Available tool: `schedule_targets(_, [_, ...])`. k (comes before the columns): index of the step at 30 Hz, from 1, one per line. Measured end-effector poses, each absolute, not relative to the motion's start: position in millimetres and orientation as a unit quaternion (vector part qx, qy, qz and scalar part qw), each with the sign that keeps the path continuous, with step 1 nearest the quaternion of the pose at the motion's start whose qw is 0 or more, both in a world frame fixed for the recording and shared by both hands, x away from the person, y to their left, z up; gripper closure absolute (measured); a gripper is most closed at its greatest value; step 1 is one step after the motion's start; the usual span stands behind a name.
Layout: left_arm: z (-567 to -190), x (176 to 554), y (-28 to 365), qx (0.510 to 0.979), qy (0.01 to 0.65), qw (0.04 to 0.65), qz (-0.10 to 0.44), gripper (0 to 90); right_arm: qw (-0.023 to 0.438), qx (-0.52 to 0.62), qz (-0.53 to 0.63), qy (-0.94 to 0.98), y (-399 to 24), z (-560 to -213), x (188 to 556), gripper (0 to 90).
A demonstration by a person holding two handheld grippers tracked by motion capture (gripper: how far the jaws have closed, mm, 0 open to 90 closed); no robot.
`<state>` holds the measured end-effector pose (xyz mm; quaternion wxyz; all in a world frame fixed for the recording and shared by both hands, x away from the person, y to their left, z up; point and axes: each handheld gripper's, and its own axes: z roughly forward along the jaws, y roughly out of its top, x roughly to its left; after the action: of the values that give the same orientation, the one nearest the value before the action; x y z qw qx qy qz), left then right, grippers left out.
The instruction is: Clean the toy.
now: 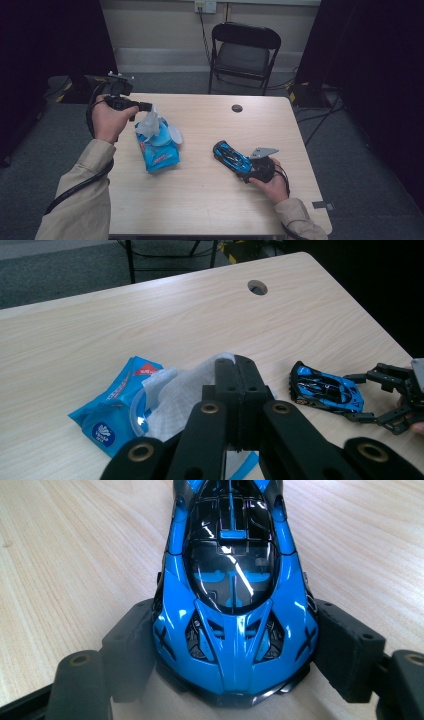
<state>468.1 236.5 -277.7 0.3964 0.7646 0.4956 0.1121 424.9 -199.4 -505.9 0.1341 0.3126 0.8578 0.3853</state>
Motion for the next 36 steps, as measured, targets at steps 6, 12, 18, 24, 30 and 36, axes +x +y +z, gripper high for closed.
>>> schedule_targets(6, [-263,468,232,0.765,0.485,0.409,0.113,90.0,0.134,0.313,0.385,0.858,-199,-506,425,25.3])
schedule_targets(12, [-248,466,223,0.765,0.473,0.422,0.114,90.0,0.135,0.313,0.385,0.858,-200,-506,424,25.3])
schedule_targets(18, [-237,458,208,0.774,0.448,0.434,0.106,90.0,0.135,0.313,0.385,0.858,-200,-506,424,25.3])
schedule_targets(24, [-242,449,186,0.789,0.42,0.44,0.088,90.0,0.135,0.313,0.385,0.858,-200,-506,424,25.2])
schedule_targets(30, [-262,442,168,0.798,0.407,0.44,0.059,90.0,0.135,0.313,0.385,0.858,-200,-506,424,25.3])
schedule_targets(36, [-283,433,148,0.811,0.387,0.439,0.029,90.0,0.135,0.313,0.385,0.858,-200,-506,424,25.3])
